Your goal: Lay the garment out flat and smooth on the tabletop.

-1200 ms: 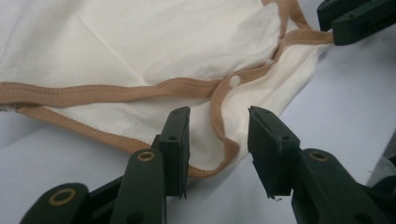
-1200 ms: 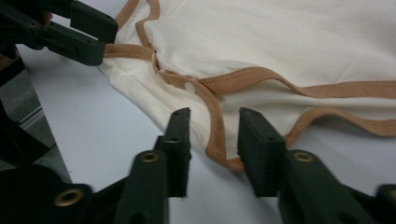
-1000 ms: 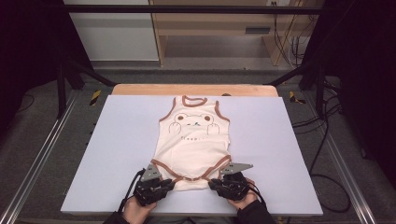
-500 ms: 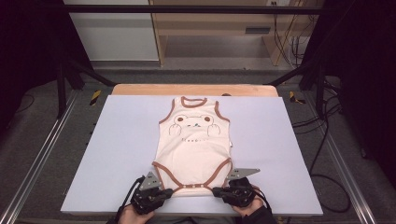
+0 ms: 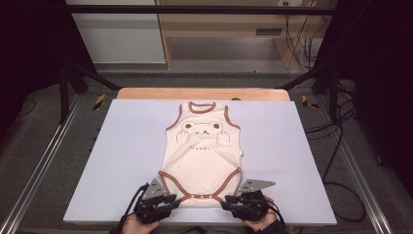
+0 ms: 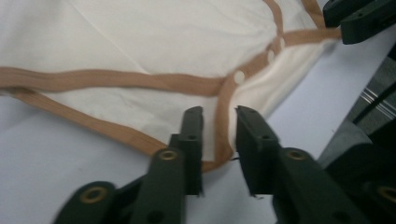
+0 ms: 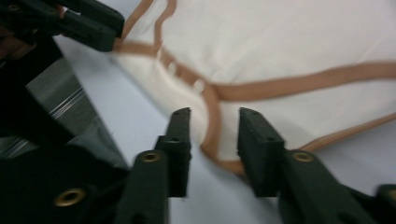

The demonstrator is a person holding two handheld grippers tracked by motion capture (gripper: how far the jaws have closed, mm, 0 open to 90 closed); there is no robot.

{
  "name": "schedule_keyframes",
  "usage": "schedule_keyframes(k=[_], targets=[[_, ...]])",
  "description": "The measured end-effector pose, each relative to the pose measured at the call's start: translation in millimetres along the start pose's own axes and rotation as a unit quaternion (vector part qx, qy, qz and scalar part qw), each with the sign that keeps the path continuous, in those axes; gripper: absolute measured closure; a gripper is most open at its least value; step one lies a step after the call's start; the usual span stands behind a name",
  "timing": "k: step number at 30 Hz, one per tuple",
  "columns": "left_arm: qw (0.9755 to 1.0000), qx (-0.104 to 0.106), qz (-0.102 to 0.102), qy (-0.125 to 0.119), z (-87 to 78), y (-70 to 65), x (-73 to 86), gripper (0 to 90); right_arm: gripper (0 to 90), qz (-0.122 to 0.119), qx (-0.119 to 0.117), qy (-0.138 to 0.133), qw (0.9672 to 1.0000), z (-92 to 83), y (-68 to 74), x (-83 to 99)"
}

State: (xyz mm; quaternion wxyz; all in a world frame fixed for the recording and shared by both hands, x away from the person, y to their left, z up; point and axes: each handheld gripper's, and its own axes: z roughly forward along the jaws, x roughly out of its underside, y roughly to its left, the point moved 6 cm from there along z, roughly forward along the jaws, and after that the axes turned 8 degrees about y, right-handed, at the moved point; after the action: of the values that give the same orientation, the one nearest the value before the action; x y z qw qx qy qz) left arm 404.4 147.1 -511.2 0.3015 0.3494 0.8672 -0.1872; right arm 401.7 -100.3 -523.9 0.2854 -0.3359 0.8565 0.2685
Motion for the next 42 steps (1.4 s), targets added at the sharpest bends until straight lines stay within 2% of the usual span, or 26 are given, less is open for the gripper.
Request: schedule_keyframes(k=[1,2,3,4,6,8,10,12,13,15,17,18,21,22,24,26,29,33,38,40,42], targets=[[0.9999,-0.009,-0.004,-0.012,-3.6,3.7,-3.4,60.7,55.4,-0.005,0.014,-0.018,0.9997,-4.2,-3.6,-3.8],[0.9991,-0.029,-0.007,-0.031,-10.1,12.3,-10.2,49.7,49.0,-0.002,0.032,-0.042,0.9986,-12.8,-11.8,-10.5],[0.9991,-0.029,-0.007,-0.031,-10.1,12.3,-10.2,45.9,49.0,-0.002,0.032,-0.042,0.9986,-12.8,-11.8,-10.5],[0.9983,-0.04,-0.01,-0.041,-13.3,18.3,-14.3,45.9,44.7,0.0,0.04,-0.053,0.9978,-16.2,-15.7,-13.4],[0.9974,-0.043,-0.021,-0.055,-18.1,33.3,-22.9,35.5,38.2,0.004,0.07,-0.077,0.9945,-25.4,-30.9,-21.4],[0.9955,-0.055,-0.031,-0.071,-19.9,46.8,-29.5,27.2,30.5,0.013,0.093,-0.094,0.9912,-31.7,-44.6,-27.3],[0.9948,-0.05,-0.05,-0.074,-18.0,61.6,-37.3,15.1,23.2,0.022,0.105,-0.096,0.9895,-33.8,-58.5,-32.8],[0.9935,-0.066,-0.057,-0.074,-14.6,72.7,-42.7,8.2,18.7,0.03,0.105,-0.098,0.9891,-31.8,-70.6,-38.7],[0.9929,-0.07,-0.062,-0.074,-11.1,80.2,-45.6,7.6,17.9,0.032,0.107,-0.097,0.989,-30.2,-75.2,-40.7],[0.9926,-0.062,-0.077,-0.07,-3.3,91.2,-48.3,5.6,19.3,0.04,0.117,-0.088,0.9883,-23.2,-87.3,-45.5],[0.9917,-0.066,-0.092,-0.061,4.9,101.1,-48.5,6.0,25.9,0.047,0.126,-0.072,0.9883,-15.5,-95.8,-47.2],[0.9913,-0.068,-0.1,-0.051,8.5,105.2,-47.4,6.3,30.9,0.049,0.133,-0.064,0.9878,-12.1,-98.9,-47.1],[0.9911,-0.07,-0.108,-0.035,15.3,112.2,-41.5,17.0,45.1,0.052,0.145,-0.038,0.9873,-3.8,-104.6,-43.9],[0.9911,-0.068,-0.109,-0.035,16.1,112.8,-40.7,25.6,50.3,0.057,0.145,-0.03,0.9873,-1.6,-105.8,-42.2],[0.9902,-0.061,-0.121,-0.033,19.5,114.8,-39.7,35.9,56.3,0.06,0.142,-0.02,0.9878,0.6,-106.5,-40.1],[0.9895,-0.063,-0.124,-0.04,21.1,115.9,-41.7,47.7,62.6,0.062,0.141,-0.012,0.988,2.0,-105.4,-37.9],[0.988,-0.064,-0.133,-0.047,24.8,119.9,-44.8,58.4,69.2,0.062,0.137,-0.002,0.9887,2.9,-102.8,-35.1],[0.9874,-0.065,-0.138,-0.042,26.9,122.5,-44.0,63.7,72.0,0.063,0.133,0.003,0.9891,3.1,-100.0,-32.6],[0.9906,-0.063,-0.119,-0.024,37.2,114.7,-44.4,65.7,71.3,0.062,0.132,0.002,0.9893,2.4,-96.0,-29.9],[0.9907,-0.079,-0.109,-0.021,39.4,112.5,-45.2,68.7,71.4,0.061,0.131,0.001,0.9895,2.9,-93.8,-29.2],[0.99,-0.094,-0.104,-0.016,40.3,111.4,-45.8,76.1,74.1,0.059,0.131,0.001,0.9896,3.4,-92.7,-29.1]])
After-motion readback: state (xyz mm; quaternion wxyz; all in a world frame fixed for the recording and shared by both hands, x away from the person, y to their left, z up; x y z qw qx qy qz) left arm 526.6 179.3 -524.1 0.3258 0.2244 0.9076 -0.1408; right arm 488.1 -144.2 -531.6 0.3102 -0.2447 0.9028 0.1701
